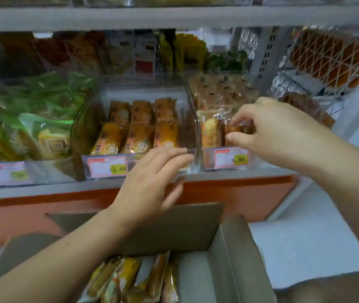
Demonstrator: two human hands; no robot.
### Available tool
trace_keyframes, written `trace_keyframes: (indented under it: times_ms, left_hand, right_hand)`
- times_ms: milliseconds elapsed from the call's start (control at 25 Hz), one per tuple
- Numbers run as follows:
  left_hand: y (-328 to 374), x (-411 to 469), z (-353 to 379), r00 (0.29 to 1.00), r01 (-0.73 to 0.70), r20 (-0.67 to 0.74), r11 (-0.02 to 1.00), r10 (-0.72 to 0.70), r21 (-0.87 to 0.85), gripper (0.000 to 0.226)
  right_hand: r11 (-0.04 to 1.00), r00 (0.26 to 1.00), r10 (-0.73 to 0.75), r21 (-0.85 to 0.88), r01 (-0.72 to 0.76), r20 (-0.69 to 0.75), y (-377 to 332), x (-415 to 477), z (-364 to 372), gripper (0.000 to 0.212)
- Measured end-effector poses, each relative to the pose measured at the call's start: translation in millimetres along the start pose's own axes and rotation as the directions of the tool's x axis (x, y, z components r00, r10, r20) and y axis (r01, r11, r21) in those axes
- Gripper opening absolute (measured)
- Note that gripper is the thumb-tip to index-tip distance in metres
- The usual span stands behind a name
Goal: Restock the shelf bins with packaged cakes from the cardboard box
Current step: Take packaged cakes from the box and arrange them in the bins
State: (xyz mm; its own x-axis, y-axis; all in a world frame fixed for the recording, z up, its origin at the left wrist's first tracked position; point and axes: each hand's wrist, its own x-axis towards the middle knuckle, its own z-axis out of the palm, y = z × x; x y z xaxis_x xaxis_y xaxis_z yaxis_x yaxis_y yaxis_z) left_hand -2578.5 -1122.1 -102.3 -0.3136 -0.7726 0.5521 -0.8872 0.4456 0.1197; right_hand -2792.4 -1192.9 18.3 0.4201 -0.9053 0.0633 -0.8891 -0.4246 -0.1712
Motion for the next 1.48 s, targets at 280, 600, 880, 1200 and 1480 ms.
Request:
trace_keyframes:
  times_ms: [280, 600, 880, 1200, 1480]
  left_hand:
    - [-30.8, -246.2, 50.3, 0.53, 0.49, 0.731, 0.859, -0.43, 0.15, 0.047]
    - [-20.3, -288.8, 98.3, 0.405, 0.809, 0.558, 0.568, -0.725, 0.151, 0.067]
    - [-34.6, -266.8, 111.6, 0.417, 0.812, 0.498, 0.558, -0.761, 0.172, 0.048]
    - [8.7, -210.2, 101.8, 0.216, 0.857, 0.853, -0.326, -0.476, -0.399, 0.031]
    - [31.5, -156.0, 71.6, 0.21, 0.498, 0.843, -0.687, -0.495, -0.528, 0.026]
  right_hand:
    - [0.927, 0.468, -0.203, 0.015, 0.374, 0.86, -80.8, -29.7, 206.5, 0.029]
    - [0.433, 0.403, 0.275, 0.262, -0.862, 0.873, -99.4, -90.0, 421.3, 0.048]
    - [0.207, 0.34, 0.086, 0.317, -0.926, 0.936, -105.3, -90.8, 412.2, 0.038]
    - [0.187, 0.593, -0.15, 0.612, -0.768, 0.791, -74.0, -101.1, 331.6, 0.062]
    - [-0.152, 0.659, -0.138, 0.641, -0.752, 0.74, -45.8, -105.3, 271.1, 0.043]
